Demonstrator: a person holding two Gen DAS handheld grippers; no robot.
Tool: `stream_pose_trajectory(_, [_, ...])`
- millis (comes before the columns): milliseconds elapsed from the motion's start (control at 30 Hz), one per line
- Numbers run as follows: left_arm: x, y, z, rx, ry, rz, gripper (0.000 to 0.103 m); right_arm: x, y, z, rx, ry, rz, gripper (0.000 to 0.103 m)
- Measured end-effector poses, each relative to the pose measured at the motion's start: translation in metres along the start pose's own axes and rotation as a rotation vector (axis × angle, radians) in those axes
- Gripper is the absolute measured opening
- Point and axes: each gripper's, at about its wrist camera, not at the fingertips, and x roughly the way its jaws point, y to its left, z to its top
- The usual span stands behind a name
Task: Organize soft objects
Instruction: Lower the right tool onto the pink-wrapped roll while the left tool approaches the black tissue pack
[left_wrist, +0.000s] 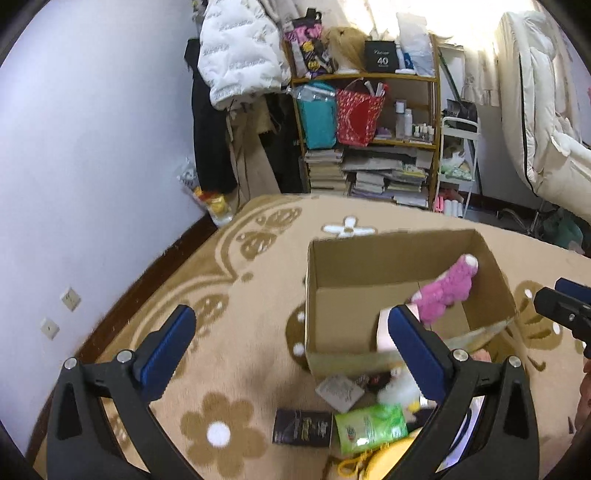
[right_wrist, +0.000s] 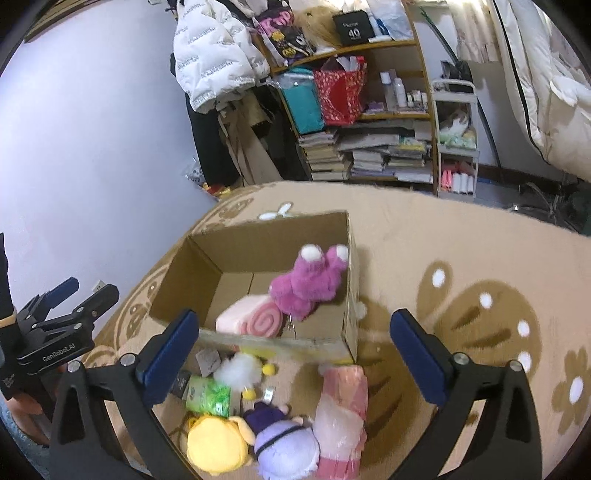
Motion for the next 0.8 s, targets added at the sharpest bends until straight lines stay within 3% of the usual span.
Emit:
stream_pose_trajectory(100, [0.006, 0.009, -0.011, -0.043, 0.047, -0.032, 0.103, 0.000, -0.004, -0.012, 0.002, 0.015, -0.011, 0.103])
stream_pose_trajectory(367, [0.030, 0.029, -0.027, -0.084, 0.149, 0.000, 0.103, 0.011, -0.010, -0.035, 0.017, 0.088, -0.006, 0.103])
stream_pose_trajectory(667, [0.077, 0.040, -0.048, -0.126, 0.369, -0.014, 0.103, 0.031, -0.015, -0.047, 0.038, 0.173, -0.020, 0.103])
stream_pose_trajectory(800, [0.088, 0.040, -0.055, -0.136, 0.424, -0.023, 0.103, 0.037, -0.015, -0.051, 0.036, 0.192, -0.038, 0.099])
